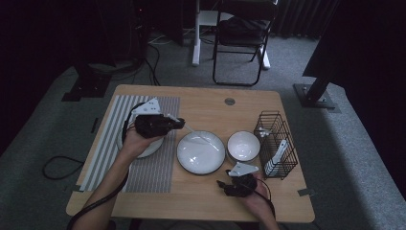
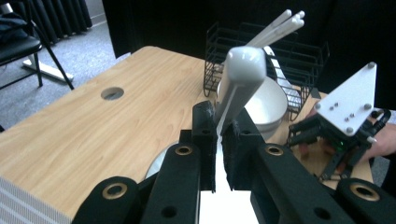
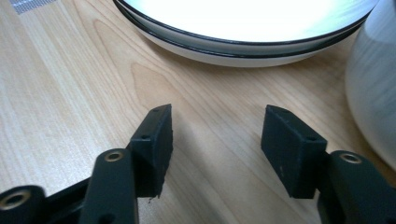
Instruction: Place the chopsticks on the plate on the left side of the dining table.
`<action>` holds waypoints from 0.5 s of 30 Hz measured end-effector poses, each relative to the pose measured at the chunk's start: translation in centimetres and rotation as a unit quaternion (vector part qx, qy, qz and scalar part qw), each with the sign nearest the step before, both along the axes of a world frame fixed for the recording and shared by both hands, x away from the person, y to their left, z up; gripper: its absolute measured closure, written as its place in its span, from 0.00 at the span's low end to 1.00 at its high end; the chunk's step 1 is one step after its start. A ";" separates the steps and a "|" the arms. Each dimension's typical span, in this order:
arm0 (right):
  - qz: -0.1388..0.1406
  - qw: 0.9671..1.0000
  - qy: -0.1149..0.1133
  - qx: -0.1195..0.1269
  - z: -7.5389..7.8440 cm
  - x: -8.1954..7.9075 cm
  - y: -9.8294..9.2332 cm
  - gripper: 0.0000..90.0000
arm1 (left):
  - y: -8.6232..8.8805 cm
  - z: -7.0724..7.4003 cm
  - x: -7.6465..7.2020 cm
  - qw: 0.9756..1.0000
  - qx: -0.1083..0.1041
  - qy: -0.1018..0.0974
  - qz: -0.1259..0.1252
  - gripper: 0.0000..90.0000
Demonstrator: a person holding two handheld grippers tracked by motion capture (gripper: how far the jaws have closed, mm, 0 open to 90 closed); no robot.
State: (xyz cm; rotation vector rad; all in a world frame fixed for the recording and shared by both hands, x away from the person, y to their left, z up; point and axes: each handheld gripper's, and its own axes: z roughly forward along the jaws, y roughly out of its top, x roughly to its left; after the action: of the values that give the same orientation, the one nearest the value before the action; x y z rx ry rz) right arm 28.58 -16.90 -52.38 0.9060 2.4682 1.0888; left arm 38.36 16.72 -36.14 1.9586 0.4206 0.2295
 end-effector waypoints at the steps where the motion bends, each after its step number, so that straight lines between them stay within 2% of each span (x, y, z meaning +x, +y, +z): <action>1: 0.000 1.000 -0.006 -0.004 0.1 -0.1 0.1 0.50 | 0.2 -0.1 -0.1 1.000 -0.001 0.001 0.001 0.94; 9: 0.019 0.999 -0.046 0.008 2.2 -0.3 1.1 0.61 | 2.5 -0.9 -1.4 1.000 0.004 0.006 0.005 0.94; 15: 0.042 0.997 -0.068 0.015 3.8 0.2 2.8 0.66 | 4.0 -1.4 -2.1 1.000 0.005 0.012 0.011 0.94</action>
State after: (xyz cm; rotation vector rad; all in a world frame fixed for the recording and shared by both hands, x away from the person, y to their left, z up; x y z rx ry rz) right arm 28.77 -14.07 -48.53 0.7175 2.4032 1.1759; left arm 36.30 20.68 -37.56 1.9693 0.4566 0.2234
